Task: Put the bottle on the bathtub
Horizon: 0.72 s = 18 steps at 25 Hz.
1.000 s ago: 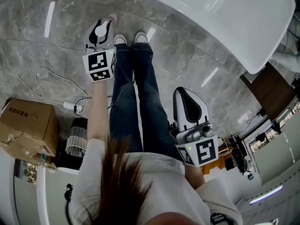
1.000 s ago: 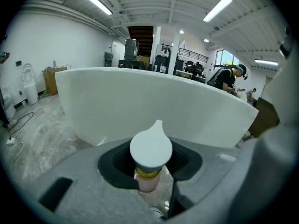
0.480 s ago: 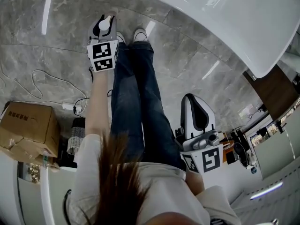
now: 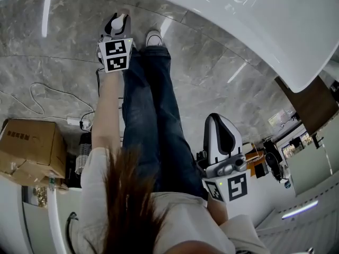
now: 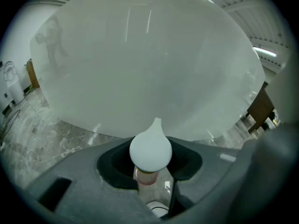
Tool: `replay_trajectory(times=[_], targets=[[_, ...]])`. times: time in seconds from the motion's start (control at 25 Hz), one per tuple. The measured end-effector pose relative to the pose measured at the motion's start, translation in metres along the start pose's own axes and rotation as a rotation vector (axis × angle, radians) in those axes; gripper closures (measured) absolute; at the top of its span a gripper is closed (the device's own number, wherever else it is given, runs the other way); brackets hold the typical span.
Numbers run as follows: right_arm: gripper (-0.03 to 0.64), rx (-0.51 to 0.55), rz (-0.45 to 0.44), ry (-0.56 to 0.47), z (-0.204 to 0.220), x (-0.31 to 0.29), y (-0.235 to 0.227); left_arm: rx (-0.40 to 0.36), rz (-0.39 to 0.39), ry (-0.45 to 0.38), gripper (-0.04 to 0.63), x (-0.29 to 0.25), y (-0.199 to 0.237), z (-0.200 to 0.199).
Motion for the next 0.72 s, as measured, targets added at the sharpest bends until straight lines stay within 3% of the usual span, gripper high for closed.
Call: replay_trajectory(times=[0.72], targets=[[0.601,-0.046,0.022,0.032,0.014,-0.018,-0.004,-0.004,0.025,0.145,0.44,-0.051,0.001,0.059]])
Point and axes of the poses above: the fingertips, and each gripper's own axes: x backward along the fingers, y to its left, z out of its underside, the point moved 1 cm from there along x, backward along the fingers, and after that the axes turned 6 degrees about -z, right-handed, at the moved point
